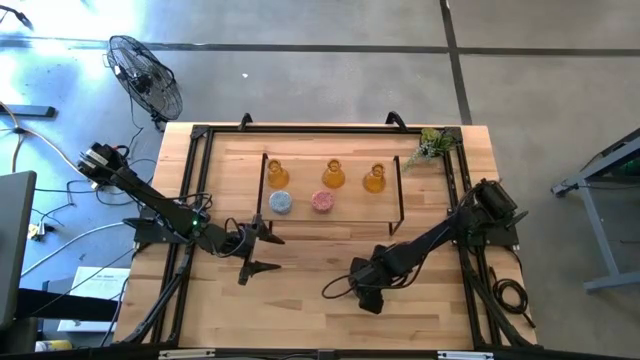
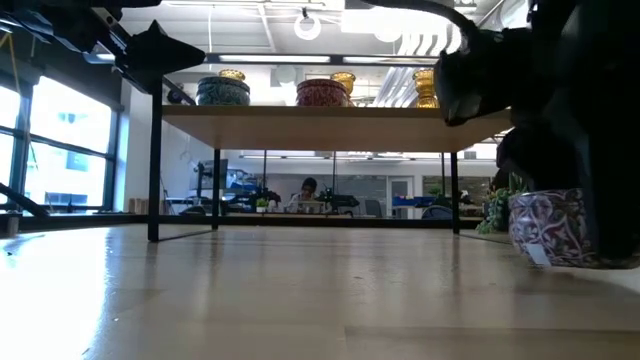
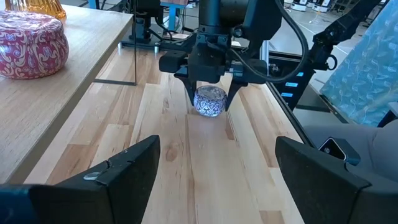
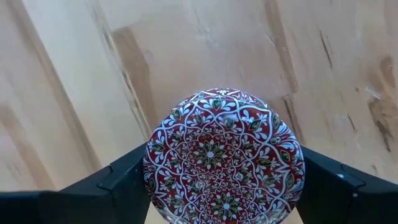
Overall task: Pick & Place candle stick holders
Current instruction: Put the red scented candle on the shelf aligned with the other scented candle
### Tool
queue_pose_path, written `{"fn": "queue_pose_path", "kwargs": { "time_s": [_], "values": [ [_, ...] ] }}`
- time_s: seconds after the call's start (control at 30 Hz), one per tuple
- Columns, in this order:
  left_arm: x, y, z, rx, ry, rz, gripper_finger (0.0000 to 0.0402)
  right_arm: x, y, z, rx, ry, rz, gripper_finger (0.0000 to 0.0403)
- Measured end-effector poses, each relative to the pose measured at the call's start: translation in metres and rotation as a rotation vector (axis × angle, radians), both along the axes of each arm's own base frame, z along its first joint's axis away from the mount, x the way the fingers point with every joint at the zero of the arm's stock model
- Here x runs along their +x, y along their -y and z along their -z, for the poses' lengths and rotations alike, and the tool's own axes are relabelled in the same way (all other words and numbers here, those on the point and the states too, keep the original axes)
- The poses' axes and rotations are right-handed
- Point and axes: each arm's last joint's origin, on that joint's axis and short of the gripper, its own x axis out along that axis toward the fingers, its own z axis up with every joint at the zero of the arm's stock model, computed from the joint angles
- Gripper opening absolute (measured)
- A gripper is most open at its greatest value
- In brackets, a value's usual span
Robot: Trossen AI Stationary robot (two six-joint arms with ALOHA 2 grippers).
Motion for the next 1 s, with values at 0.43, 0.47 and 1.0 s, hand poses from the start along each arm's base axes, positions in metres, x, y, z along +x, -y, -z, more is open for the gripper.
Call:
{"fn": "queue_pose_path", "kwargs": {
  "time_s": [0.43,0.47,1.0],
  "values": [
    [0.000,0.000,0.000,0.003,-0.004,0.000,0.0317,-0.011,0.002,-0.032,0.017,0.050,-0.002,0.0301],
    [0.000,0.000,0.000,0.003,-0.004,0.000,0.0317,-0.012,0.003,-0.035,0.019,0.054,-0.002,0.0301],
    [0.000,0.000,0.000,0.003,-0.004,0.001,0.0317,-0.036,0.016,-0.092,-0.036,0.229,-0.004,0.0302]
  ]
}}
